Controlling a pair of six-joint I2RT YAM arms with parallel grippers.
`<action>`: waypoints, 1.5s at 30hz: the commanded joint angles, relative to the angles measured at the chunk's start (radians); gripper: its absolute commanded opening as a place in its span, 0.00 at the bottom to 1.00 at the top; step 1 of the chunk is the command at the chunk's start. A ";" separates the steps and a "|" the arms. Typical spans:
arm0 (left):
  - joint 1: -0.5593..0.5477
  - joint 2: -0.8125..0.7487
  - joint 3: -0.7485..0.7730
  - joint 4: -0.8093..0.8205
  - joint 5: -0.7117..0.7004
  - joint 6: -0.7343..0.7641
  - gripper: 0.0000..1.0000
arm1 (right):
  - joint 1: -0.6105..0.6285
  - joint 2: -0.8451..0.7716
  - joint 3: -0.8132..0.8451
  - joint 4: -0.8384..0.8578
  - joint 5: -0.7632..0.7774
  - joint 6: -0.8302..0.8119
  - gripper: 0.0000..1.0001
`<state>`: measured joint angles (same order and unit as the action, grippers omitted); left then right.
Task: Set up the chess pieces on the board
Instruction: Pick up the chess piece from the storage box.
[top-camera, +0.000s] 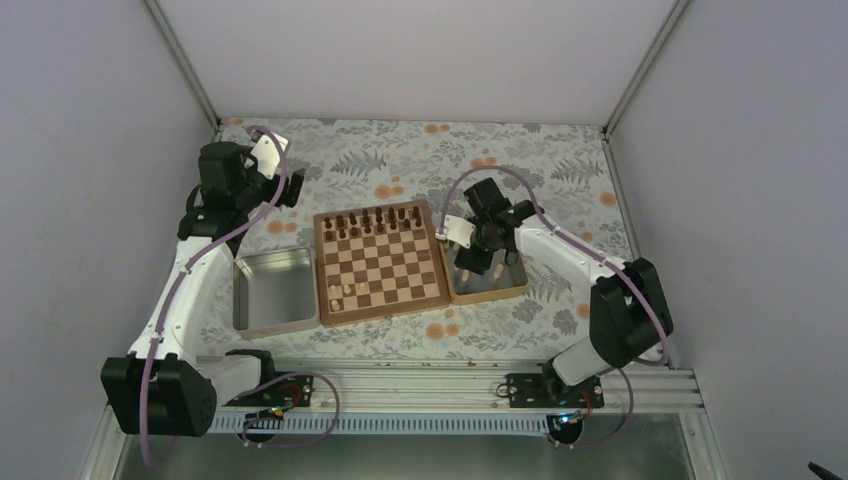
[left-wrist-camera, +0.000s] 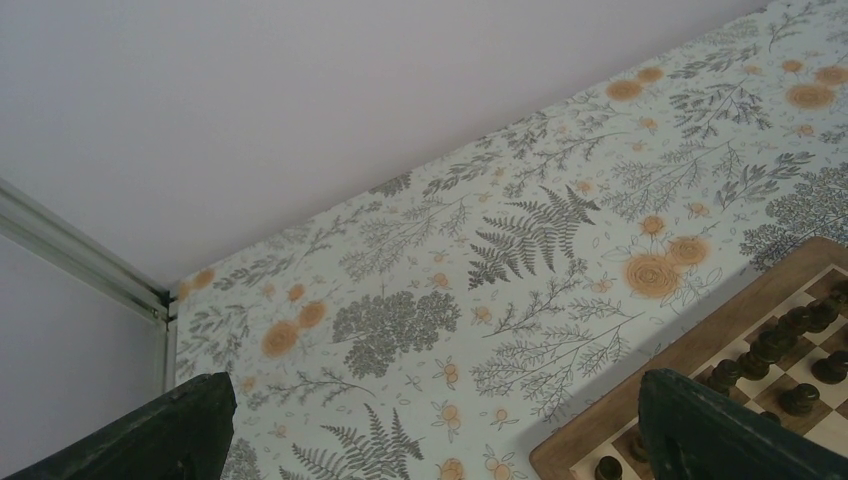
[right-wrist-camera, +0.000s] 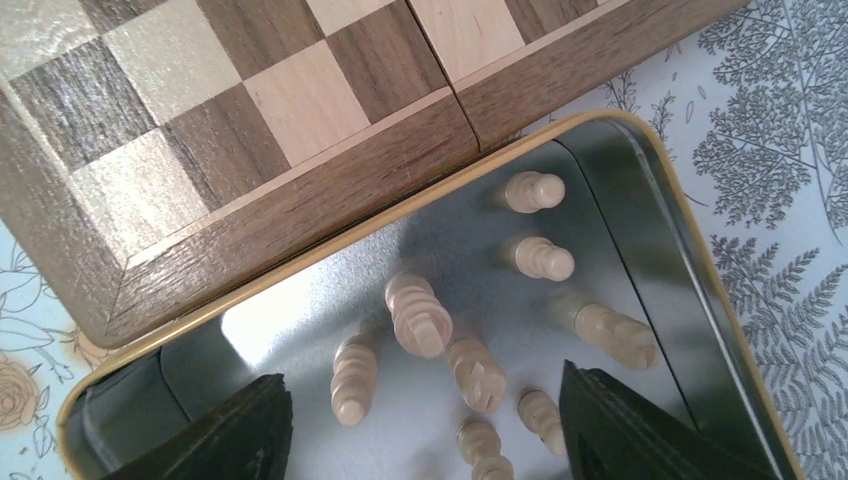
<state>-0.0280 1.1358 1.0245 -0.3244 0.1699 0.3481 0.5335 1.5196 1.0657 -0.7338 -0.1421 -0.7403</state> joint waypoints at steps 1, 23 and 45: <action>0.006 -0.019 -0.008 0.001 0.026 0.003 1.00 | 0.014 0.038 0.015 0.029 0.027 0.002 0.66; 0.008 -0.019 -0.014 -0.008 0.066 0.008 1.00 | 0.028 0.134 0.075 -0.005 -0.005 0.020 0.31; 0.008 -0.022 -0.023 -0.005 0.076 0.017 1.00 | 0.033 0.182 0.072 -0.008 0.002 0.025 0.15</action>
<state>-0.0235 1.1316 1.0142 -0.3313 0.2222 0.3553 0.5564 1.7027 1.1217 -0.7376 -0.1360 -0.7238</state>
